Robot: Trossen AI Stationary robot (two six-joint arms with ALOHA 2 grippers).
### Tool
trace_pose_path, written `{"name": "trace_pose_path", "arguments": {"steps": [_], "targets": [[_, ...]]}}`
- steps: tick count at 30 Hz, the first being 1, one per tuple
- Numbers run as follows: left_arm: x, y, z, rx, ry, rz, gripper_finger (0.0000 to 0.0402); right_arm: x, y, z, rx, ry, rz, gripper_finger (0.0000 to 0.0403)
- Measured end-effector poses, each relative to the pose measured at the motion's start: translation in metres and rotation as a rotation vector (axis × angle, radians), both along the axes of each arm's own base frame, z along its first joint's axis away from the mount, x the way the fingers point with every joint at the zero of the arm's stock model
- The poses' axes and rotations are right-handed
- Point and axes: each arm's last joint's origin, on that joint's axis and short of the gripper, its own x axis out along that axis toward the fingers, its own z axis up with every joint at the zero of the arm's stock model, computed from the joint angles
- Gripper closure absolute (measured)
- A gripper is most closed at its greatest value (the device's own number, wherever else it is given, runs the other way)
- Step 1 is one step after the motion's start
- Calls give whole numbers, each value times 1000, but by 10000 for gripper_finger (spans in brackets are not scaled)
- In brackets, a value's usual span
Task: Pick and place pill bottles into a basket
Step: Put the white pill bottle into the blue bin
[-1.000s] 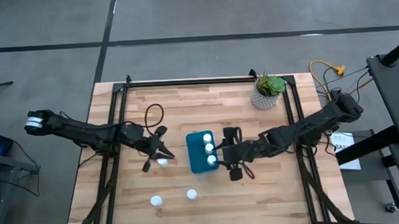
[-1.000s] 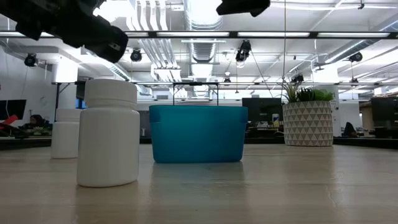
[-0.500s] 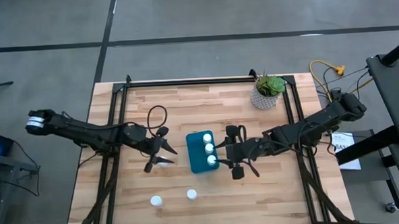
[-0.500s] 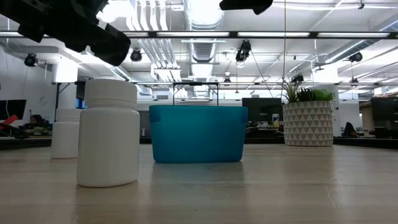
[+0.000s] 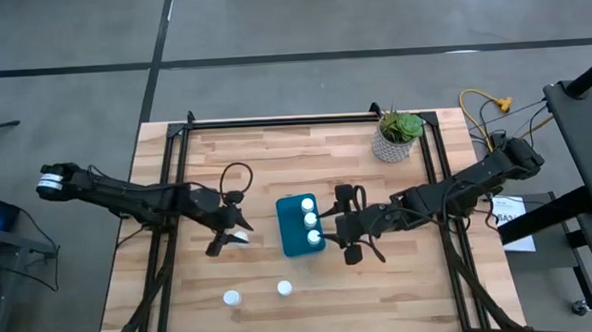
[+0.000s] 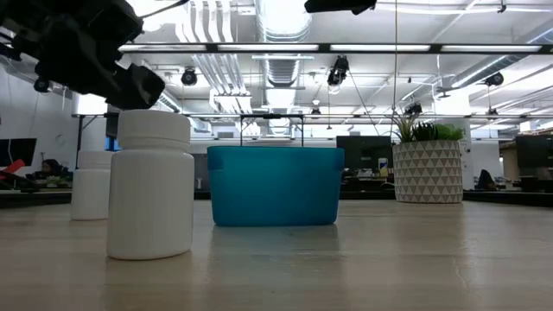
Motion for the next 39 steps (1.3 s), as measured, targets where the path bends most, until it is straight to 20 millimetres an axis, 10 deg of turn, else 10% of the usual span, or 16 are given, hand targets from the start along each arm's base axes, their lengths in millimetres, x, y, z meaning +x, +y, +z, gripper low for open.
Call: {"name": "trace_pose_path", "arguments": {"steps": [17, 39], "targets": [[2, 0, 15, 5, 195, 15, 94, 0, -1, 0, -30, -1, -5, 197], [-5, 1, 17, 36, 416, 17, 90, -2, -1, -10, -7, 25, -23, 197]]}}
